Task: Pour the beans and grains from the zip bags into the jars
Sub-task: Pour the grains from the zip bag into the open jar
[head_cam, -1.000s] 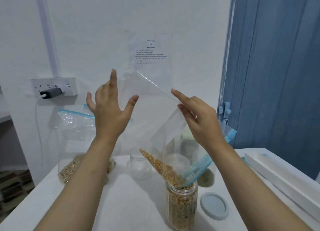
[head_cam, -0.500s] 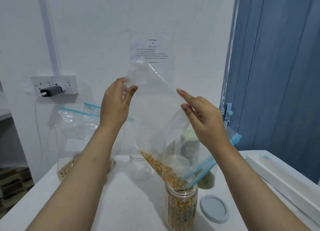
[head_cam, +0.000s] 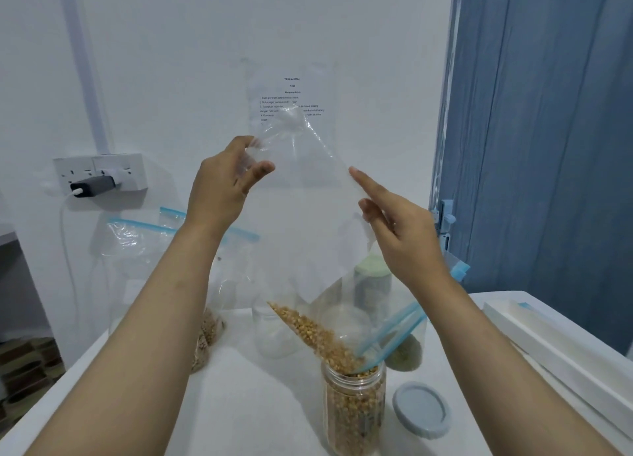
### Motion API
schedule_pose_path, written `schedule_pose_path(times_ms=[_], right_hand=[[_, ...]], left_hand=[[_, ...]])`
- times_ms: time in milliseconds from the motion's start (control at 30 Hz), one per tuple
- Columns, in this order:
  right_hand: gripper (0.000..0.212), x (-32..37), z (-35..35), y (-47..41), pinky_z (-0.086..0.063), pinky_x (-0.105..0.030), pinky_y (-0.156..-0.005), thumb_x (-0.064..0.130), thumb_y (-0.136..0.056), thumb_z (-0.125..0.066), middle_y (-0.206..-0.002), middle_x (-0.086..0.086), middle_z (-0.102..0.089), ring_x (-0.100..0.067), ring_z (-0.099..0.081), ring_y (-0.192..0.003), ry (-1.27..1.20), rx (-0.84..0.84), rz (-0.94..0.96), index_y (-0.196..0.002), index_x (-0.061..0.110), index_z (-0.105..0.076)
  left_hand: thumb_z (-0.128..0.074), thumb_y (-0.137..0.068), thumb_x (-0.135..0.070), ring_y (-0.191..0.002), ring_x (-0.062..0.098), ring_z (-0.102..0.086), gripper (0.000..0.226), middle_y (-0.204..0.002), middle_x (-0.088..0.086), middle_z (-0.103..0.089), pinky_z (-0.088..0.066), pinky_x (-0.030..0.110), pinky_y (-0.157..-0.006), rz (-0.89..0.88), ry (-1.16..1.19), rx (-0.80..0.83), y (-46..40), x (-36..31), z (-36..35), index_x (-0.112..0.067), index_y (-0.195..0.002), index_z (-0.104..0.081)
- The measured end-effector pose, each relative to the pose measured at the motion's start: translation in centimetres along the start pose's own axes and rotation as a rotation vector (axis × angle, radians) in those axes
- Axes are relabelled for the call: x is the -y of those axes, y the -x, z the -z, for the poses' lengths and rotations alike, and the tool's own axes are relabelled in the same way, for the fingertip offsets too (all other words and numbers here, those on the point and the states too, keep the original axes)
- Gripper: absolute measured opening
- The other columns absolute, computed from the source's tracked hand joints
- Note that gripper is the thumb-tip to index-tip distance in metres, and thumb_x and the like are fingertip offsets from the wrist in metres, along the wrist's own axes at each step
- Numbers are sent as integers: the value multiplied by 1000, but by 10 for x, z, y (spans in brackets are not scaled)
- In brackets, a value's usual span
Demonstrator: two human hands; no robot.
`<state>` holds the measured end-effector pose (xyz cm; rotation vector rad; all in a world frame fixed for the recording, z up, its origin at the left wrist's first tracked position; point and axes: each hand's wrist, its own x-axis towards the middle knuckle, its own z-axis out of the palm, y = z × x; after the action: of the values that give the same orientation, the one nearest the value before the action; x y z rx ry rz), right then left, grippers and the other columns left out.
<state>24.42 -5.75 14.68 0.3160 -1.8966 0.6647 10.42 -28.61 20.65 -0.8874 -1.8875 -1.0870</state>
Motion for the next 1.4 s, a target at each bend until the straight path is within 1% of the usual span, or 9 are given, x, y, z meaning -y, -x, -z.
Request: schedule_pose_path(times_ms=[67,200,367,633,733,900,1233,1333,1400], right_hand=[[46,-2,0,0,-45,-22,-68,18,-103,-52,-78,2,-62,-11,-54,-70,-9,-10,-11,-145,37,-47],[42,-3,-2,1,-41,-20,-66,19,-103,-51,-76,-2,-60,-7,-47,-66,-23,-28,-21,-143,33,-52],[39,-5,-2,3,-47,-27,-71,23,-104,-50,-81,-6,-65,-17,-57,-73,-61,-20,-55,-141,36,-52],[38,-3,-2,3,-51,-34,-77,22,-104,-51,-91,-10,-69,-19,-62,-80,-93,-8,-65,-139,35,-54],[37,-4,-1,4,-51,-36,-74,26,-105,-50,-86,-11,-67,-20,-59,-77,-91,-35,-78,-139,40,-51],[34,-4,-3,6,-49,-25,-72,26,-105,-50,-84,-7,-68,-18,-59,-76,-122,-69,-104,-137,36,-56],[34,0,-2,6,-53,-45,-77,29,-104,-51,-99,-17,-69,-35,-58,-76,-185,-96,-173,-129,51,-54],[34,1,-5,9,-53,-49,-80,29,-104,-52,-107,-4,-68,-38,-58,-80,-207,-104,-208,-127,54,-55],[33,0,-7,11,-54,-50,-81,30,-104,-52,-105,-5,-69,-39,-59,-82,-220,-120,-224,-128,51,-56]], left_hand=[[-38,-75,-90,-82,19,-60,84,-88,-2,-65,-48,34,-76,-2,5,8,0,0,0,-23,-122,-59],[-41,-77,-87,-83,21,-61,81,-87,-1,-65,-49,37,-78,-4,21,8,-1,-1,-1,-23,-122,-59],[-41,-77,-86,-83,19,-60,80,-89,0,-66,-49,36,-78,-10,25,19,-1,-2,-2,-23,-122,-60],[-48,-81,-74,-84,18,-58,67,-88,-1,-65,-48,34,-78,8,38,25,-1,-6,0,-22,-123,-61],[-48,-81,-73,-82,17,-57,67,-85,-5,-62,-46,31,-76,10,49,28,0,-7,0,-22,-122,-61],[-48,-81,-73,-80,14,-56,67,-87,-5,-63,-44,24,-73,9,50,38,2,-7,-1,-23,-122,-61],[-49,-81,-73,-82,17,-58,66,-89,-5,-64,-47,35,-77,8,43,42,3,-10,-1,-24,-123,-61],[-51,-77,-77,-81,15,-57,74,-99,-12,-63,-48,36,-76,-3,-20,50,7,-5,-1,-26,-130,-54],[-55,-70,-83,-87,13,-56,85,-110,-14,-60,-48,32,-77,7,1,54,13,-4,0,-30,-136,-48]])
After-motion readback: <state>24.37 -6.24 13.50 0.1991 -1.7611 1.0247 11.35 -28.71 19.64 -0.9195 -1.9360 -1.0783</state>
